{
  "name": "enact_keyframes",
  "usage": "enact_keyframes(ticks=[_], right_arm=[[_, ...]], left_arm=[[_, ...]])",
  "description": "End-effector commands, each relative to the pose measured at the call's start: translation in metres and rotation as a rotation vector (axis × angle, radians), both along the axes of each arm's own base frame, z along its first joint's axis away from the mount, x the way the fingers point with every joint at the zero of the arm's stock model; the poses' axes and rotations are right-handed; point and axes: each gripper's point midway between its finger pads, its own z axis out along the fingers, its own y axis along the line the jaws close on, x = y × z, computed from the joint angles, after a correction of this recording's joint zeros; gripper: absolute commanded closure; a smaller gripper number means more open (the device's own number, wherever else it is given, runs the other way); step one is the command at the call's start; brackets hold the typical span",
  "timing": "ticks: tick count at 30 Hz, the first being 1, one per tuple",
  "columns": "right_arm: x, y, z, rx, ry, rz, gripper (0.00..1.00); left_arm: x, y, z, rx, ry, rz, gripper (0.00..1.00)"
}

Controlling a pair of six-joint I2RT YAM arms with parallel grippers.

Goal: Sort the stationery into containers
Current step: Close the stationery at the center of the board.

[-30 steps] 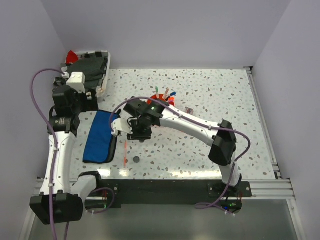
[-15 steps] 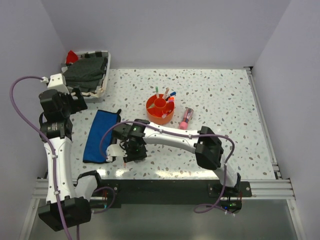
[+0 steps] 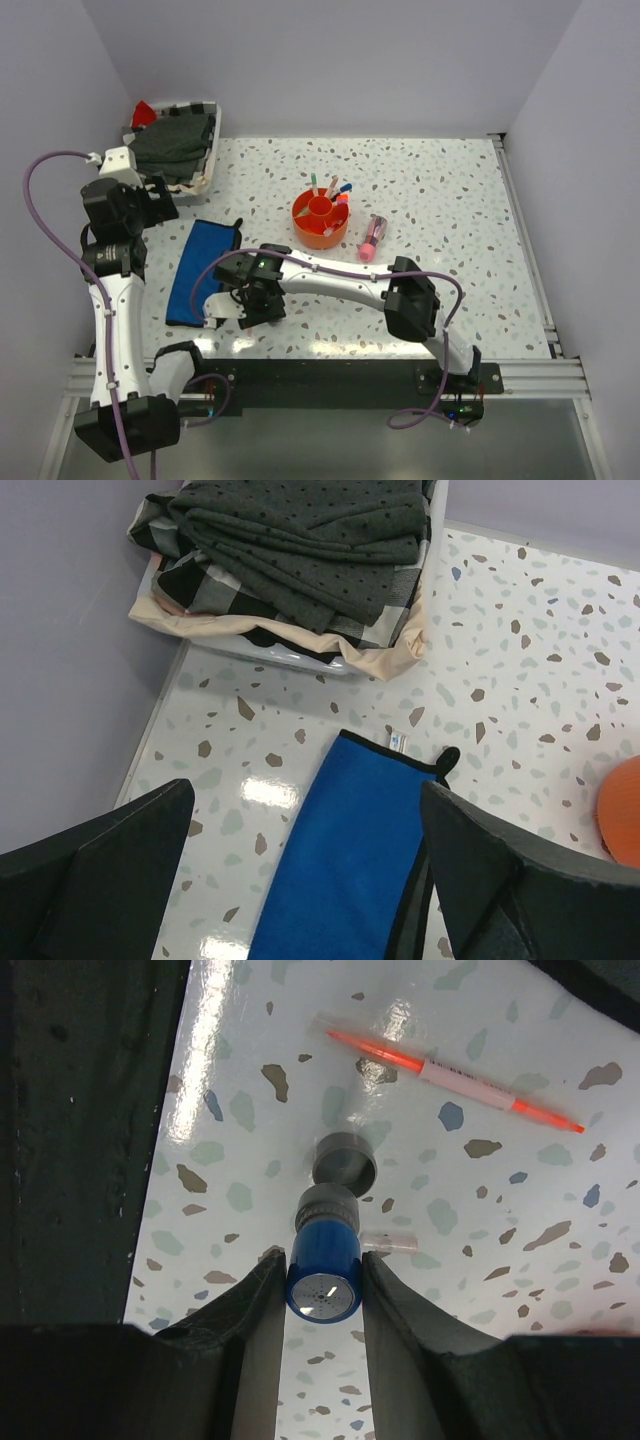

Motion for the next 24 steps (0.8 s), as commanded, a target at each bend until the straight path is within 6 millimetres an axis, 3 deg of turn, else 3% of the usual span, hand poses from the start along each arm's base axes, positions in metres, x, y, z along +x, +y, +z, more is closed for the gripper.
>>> enact_keyframes(ticks=[1, 24], right_arm=[[0.004, 0.015, 0.006, 0.035, -0.025, -0.014, 1.0], [0.005, 0.029, -0.002, 0.064, 0.002, -0.01, 1.0]], left_arm=[[0.003, -0.005, 0.003, -0.013, -0.016, -0.014, 0.0], [0.005, -0.006, -0.003, -0.018, -0.003, -0.025, 0.0]])
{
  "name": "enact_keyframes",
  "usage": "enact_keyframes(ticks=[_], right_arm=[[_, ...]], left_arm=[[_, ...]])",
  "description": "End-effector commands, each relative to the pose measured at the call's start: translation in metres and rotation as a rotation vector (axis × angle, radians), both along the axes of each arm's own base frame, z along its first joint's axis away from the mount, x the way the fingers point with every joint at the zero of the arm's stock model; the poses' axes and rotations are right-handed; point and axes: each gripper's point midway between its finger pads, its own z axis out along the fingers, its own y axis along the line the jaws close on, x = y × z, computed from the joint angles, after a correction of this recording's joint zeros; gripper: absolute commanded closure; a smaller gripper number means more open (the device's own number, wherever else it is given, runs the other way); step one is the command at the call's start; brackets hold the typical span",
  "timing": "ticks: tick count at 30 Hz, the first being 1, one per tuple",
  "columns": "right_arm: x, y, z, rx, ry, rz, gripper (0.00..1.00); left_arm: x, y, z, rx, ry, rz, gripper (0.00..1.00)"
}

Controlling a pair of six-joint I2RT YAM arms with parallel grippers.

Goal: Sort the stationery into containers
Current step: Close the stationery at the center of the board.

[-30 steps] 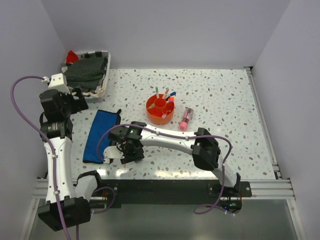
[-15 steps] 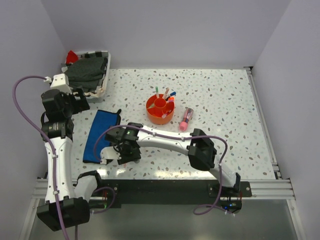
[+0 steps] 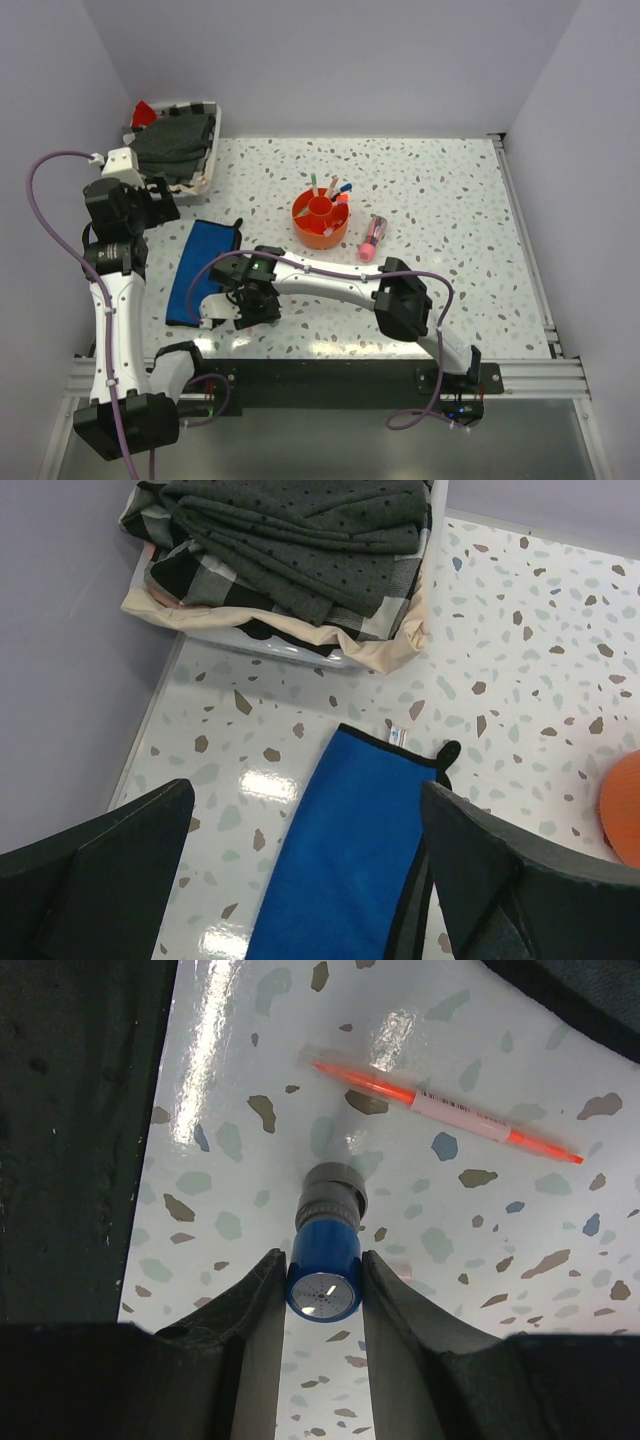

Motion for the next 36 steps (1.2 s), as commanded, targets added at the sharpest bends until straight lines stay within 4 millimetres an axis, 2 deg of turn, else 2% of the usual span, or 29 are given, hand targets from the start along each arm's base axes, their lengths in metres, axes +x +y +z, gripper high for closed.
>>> enact_keyframes(ticks=[1, 10, 14, 27, 31, 36], right_arm=[[0.005, 0.016, 0.01, 0.06, -0.008, -0.011, 1.0], [0.01, 0.013, 0.004, 0.051, -0.009, -0.01, 1.0], [0.007, 0.007, -0.002, 0.029, 0.005, -0.006, 1.0], [-0.003, -0.001, -0.001, 0.008, 0.044, -0.014, 1.0], [-0.006, -0.007, -0.007, -0.017, 0.052, -0.011, 1.0], [-0.006, -0.007, -0.011, -0.016, 0.049, -0.017, 1.0]], left_arm=[[0.004, -0.005, 0.004, -0.013, -0.021, -0.018, 0.0], [0.006, -0.007, 0.001, -0.027, -0.019, -0.028, 0.0], [0.006, -0.007, -0.003, -0.031, -0.011, -0.03, 0.0], [0.008, -0.01, -0.011, -0.051, -0.001, -0.044, 0.0], [0.009, -0.011, -0.013, -0.055, 0.0, -0.048, 0.0], [0.009, -0.011, -0.015, -0.058, 0.002, -0.05, 0.0]])
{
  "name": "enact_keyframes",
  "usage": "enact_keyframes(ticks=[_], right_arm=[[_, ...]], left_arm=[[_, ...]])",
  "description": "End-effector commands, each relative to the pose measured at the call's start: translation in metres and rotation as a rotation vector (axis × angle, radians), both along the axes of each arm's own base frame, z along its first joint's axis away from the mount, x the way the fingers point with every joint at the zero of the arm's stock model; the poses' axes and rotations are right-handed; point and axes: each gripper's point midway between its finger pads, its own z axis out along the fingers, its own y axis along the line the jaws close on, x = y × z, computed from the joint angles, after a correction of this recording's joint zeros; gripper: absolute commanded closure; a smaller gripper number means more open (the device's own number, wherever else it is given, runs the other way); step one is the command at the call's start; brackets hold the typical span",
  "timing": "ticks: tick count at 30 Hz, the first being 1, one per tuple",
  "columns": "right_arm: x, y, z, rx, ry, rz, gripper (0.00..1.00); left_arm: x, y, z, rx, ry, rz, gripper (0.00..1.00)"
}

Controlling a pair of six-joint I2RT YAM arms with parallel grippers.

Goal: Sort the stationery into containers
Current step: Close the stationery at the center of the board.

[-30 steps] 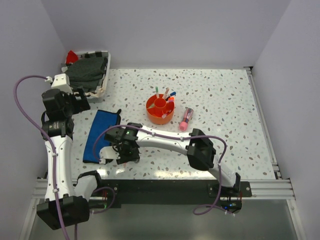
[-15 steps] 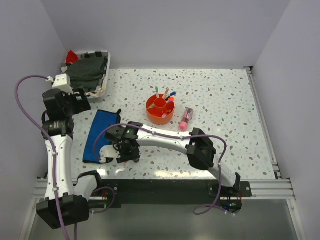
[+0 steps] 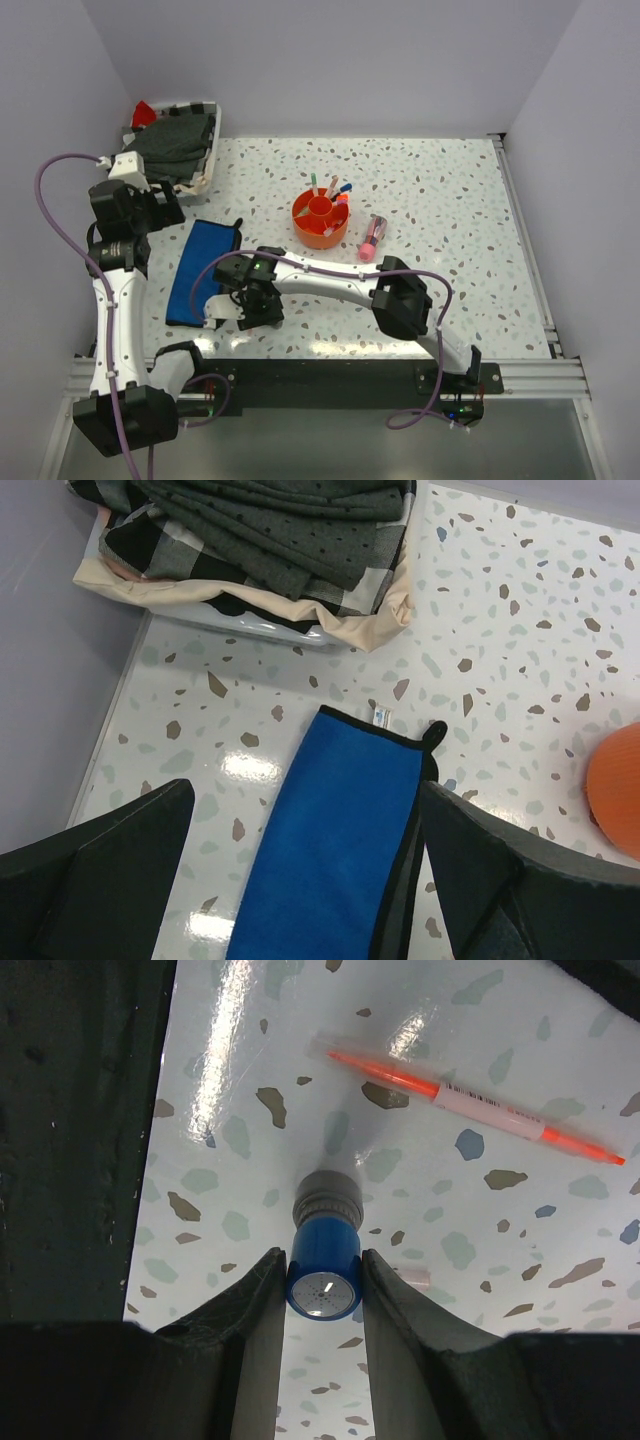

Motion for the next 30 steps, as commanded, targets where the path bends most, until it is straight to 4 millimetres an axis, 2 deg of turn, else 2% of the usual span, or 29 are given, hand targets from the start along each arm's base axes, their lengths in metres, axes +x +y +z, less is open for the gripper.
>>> enact_keyframes(ticks=[1, 5, 15, 18, 21, 23, 27, 29, 30], right_arm=[[-0.005, 0.001, 0.0, 0.006, 0.013, -0.008, 1.0], [-0.004, 0.003, -0.007, 0.002, 0.007, -0.014, 1.0], [-0.012, -0.011, -0.046, -0.037, 0.017, -0.024, 1.0], [-0.011, -0.015, -0.048, -0.04, 0.001, -0.025, 1.0], [-0.004, -0.009, -0.025, -0.005, -0.034, -0.028, 1.0], [0.001, -0.004, 0.001, 0.033, -0.062, -0.023, 1.0], [0.015, 0.003, 0.068, 0.117, -0.129, -0.018, 1.0], [0.027, -0.001, 0.091, 0.129, -0.154, -0.035, 1.0], [0.031, -0.003, 0.095, 0.128, -0.16, -0.048, 1.0]], left_arm=[[0.006, -0.003, 0.006, -0.012, -0.041, -0.012, 0.0], [0.007, -0.003, 0.006, -0.009, -0.042, -0.012, 0.0], [0.002, -0.001, -0.003, 0.002, -0.024, -0.007, 0.0], [0.002, -0.004, -0.004, -0.001, -0.024, -0.015, 0.0], [0.004, -0.007, 0.002, -0.003, -0.033, -0.031, 0.0], [0.005, -0.009, 0.008, -0.003, -0.043, -0.04, 0.0], [0.007, -0.011, 0.019, -0.007, -0.058, -0.057, 0.0], [0.009, -0.012, 0.025, -0.005, -0.066, -0.065, 0.0], [0.011, -0.013, 0.028, -0.006, -0.071, -0.073, 0.0]])
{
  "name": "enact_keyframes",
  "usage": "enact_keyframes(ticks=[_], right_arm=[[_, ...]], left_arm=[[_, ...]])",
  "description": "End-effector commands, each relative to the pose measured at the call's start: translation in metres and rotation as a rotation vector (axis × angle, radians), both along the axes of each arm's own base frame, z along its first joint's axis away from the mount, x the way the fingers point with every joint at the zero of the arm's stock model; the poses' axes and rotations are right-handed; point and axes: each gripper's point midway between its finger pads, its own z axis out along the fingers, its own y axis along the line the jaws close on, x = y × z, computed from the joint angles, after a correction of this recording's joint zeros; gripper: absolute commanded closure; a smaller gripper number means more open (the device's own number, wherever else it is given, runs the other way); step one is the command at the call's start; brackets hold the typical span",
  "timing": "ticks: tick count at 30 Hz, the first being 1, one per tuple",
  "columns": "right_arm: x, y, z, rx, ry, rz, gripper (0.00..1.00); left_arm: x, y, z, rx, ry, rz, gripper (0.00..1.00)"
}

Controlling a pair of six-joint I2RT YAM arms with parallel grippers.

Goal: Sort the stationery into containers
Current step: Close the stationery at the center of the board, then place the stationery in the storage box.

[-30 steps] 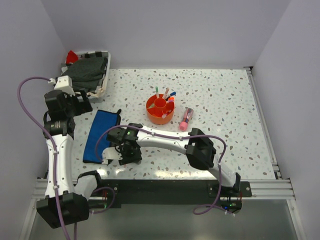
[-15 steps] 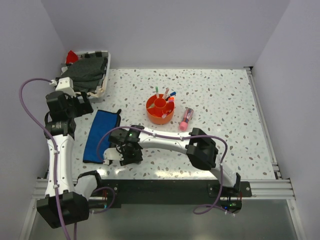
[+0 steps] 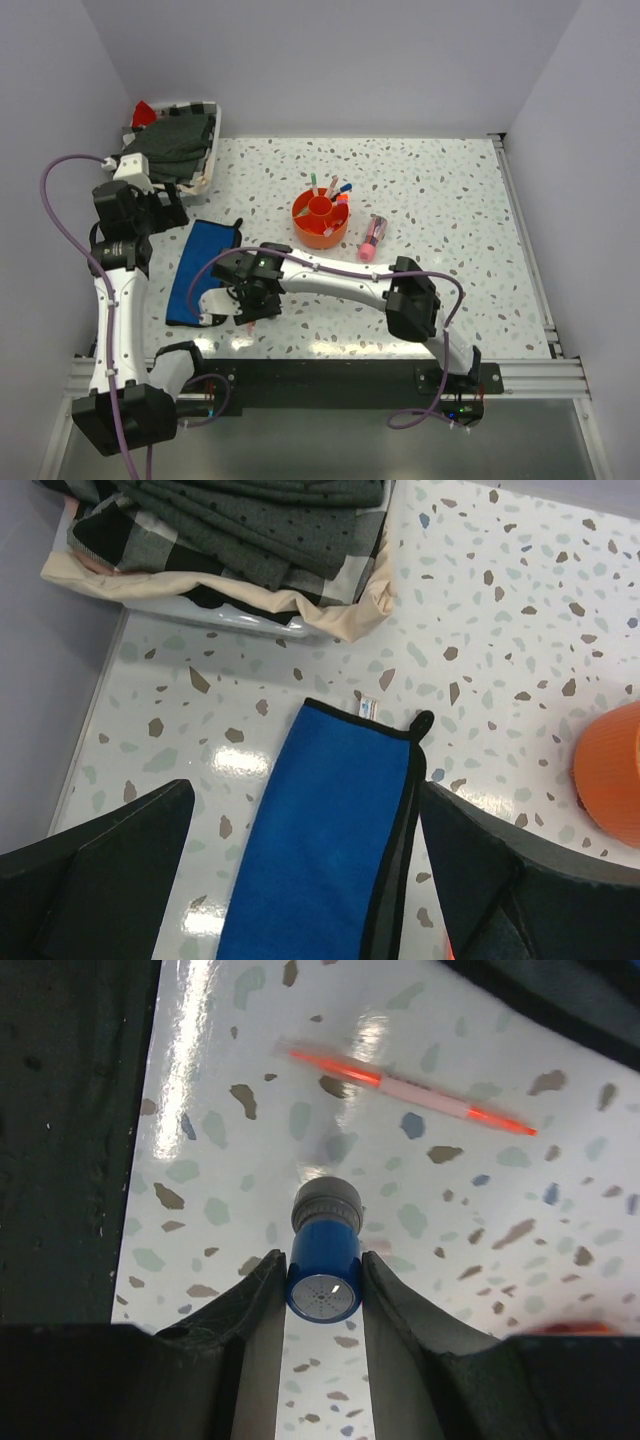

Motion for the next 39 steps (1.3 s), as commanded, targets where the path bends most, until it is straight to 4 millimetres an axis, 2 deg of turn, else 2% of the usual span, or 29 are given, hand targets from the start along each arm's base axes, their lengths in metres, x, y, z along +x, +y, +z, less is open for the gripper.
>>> enact_keyframes(ticks=[1, 2, 6, 7, 9, 10, 13, 14, 16, 18, 24, 36, 39], right_arm=[[0.028, -0.011, 0.071, 0.066, -0.095, -0.042, 1.0], [0.038, -0.017, 0.079, 0.079, -0.103, -0.068, 1.0], [0.075, -0.037, 0.089, 0.092, -0.115, -0.189, 1.0], [0.095, -0.046, 0.091, 0.101, -0.115, -0.257, 1.0], [0.114, -0.051, 0.095, 0.12, -0.122, -0.311, 1.0], [0.13, -0.06, 0.097, 0.121, -0.143, -0.351, 1.0], [0.158, -0.067, 0.106, 0.151, -0.182, -0.405, 1.0], [0.164, -0.065, 0.114, 0.176, -0.196, -0.414, 1.0], [0.177, -0.068, 0.113, 0.177, -0.206, -0.433, 1.0], [0.185, -0.068, 0.118, 0.197, -0.22, -0.444, 1.0], [0.209, -0.081, 0.108, 0.182, -0.225, -0.48, 1.0], [0.224, -0.094, 0.072, 0.111, -0.203, -0.503, 1.0], [0.222, -0.095, 0.067, 0.1, -0.184, -0.502, 1.0]], left_arm=[[0.012, -0.005, 0.037, 0.009, -0.087, -0.042, 0.0], [0.014, -0.005, 0.041, 0.01, -0.095, -0.045, 0.0], [0.023, -0.006, 0.046, 0.004, -0.097, -0.066, 0.0], [0.024, -0.007, 0.047, 0.002, -0.099, -0.071, 0.0], [0.03, -0.008, 0.047, -0.003, -0.094, -0.085, 0.0], [0.032, -0.008, 0.049, -0.004, -0.096, -0.091, 0.0], [0.038, -0.011, 0.047, -0.014, -0.088, -0.115, 0.0], [0.04, -0.013, 0.046, -0.022, -0.086, -0.127, 0.0], [0.043, -0.014, 0.044, -0.034, -0.083, -0.135, 0.0], [0.047, -0.016, 0.042, -0.046, -0.082, -0.147, 0.0], [0.047, -0.013, 0.039, -0.049, -0.079, -0.14, 0.0], [0.04, -0.007, 0.029, -0.058, -0.06, -0.12, 0.0], [0.04, -0.007, 0.026, -0.064, -0.056, -0.121, 0.0]])
